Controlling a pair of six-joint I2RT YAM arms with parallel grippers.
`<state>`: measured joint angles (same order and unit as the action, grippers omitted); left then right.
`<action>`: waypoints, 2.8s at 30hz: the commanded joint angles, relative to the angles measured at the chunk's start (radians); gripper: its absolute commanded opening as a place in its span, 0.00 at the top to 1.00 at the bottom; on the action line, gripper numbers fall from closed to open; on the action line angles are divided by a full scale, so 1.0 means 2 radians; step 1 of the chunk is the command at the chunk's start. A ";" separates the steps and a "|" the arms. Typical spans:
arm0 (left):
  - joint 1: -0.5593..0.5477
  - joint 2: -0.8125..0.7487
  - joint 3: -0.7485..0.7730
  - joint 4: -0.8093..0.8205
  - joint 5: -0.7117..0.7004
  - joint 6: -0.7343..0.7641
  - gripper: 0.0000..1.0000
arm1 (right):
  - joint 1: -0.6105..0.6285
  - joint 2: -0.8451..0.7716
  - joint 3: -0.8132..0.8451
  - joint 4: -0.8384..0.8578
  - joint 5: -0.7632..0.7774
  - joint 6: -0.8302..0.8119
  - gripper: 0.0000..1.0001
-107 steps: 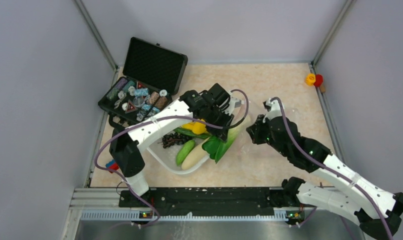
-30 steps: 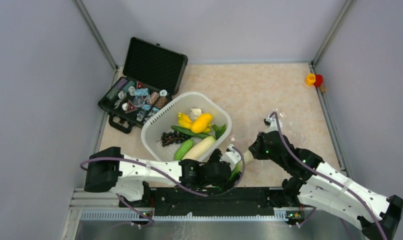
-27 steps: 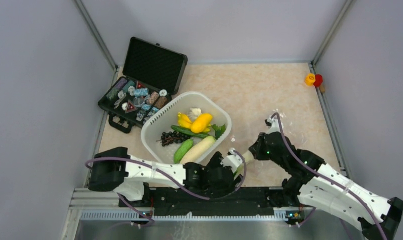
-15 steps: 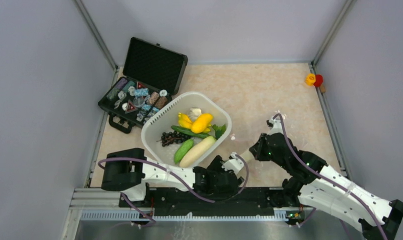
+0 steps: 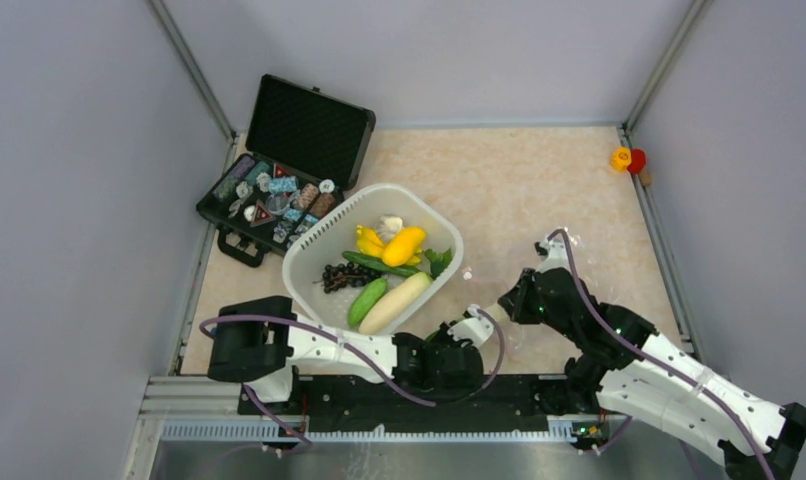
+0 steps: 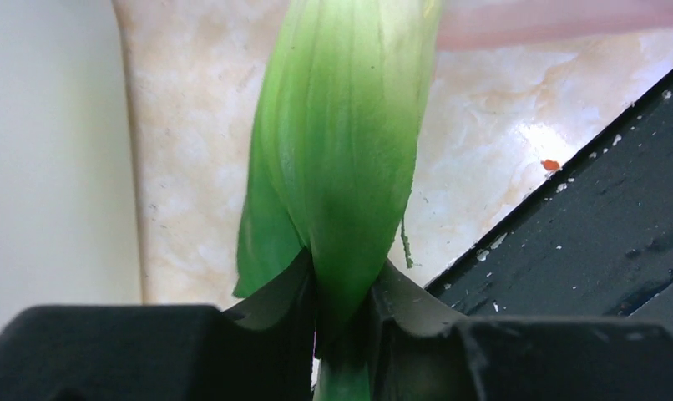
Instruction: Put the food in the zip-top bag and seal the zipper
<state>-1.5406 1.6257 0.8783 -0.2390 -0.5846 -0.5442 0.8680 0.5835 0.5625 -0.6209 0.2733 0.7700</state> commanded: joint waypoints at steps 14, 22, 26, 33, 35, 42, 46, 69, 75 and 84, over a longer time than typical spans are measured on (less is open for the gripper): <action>0.154 -0.077 0.116 -0.066 0.195 0.044 0.86 | 0.004 0.003 0.017 0.044 -0.060 -0.041 1.00; 0.180 -0.048 0.167 -0.096 0.254 -0.011 0.99 | 0.004 -0.029 -0.011 0.103 -0.027 0.007 1.00; 0.205 -0.048 0.173 -0.088 0.273 -0.047 0.98 | 0.004 -0.041 -0.032 0.140 -0.031 0.029 1.00; 0.249 -0.064 0.169 -0.088 0.279 -0.071 0.98 | 0.004 -0.049 -0.047 0.128 -0.007 0.072 1.00; 0.253 -0.067 0.169 -0.077 0.289 -0.072 0.97 | 0.004 -0.046 -0.049 0.137 -0.020 0.069 1.00; 0.258 -0.045 0.206 -0.030 0.413 -0.055 0.90 | 0.004 -0.017 -0.036 0.153 -0.040 0.067 1.00; 0.258 -0.044 0.195 0.024 0.476 -0.071 0.86 | 0.004 -0.045 -0.035 0.147 0.006 0.091 1.00; 0.282 0.051 0.416 -0.213 0.357 0.107 0.50 | 0.004 -0.079 0.053 0.066 -0.024 0.040 1.00; 0.282 0.012 0.442 -0.223 0.331 0.138 0.25 | 0.004 -0.070 0.068 0.053 0.038 0.068 1.00; 0.282 -0.170 0.302 -0.133 0.343 0.129 0.09 | 0.004 -0.078 0.108 0.116 0.104 0.060 1.00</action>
<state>-0.9779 1.4887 1.6100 -0.6365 0.1123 -0.2775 0.8680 0.4706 0.6903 -0.5400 0.3901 0.8940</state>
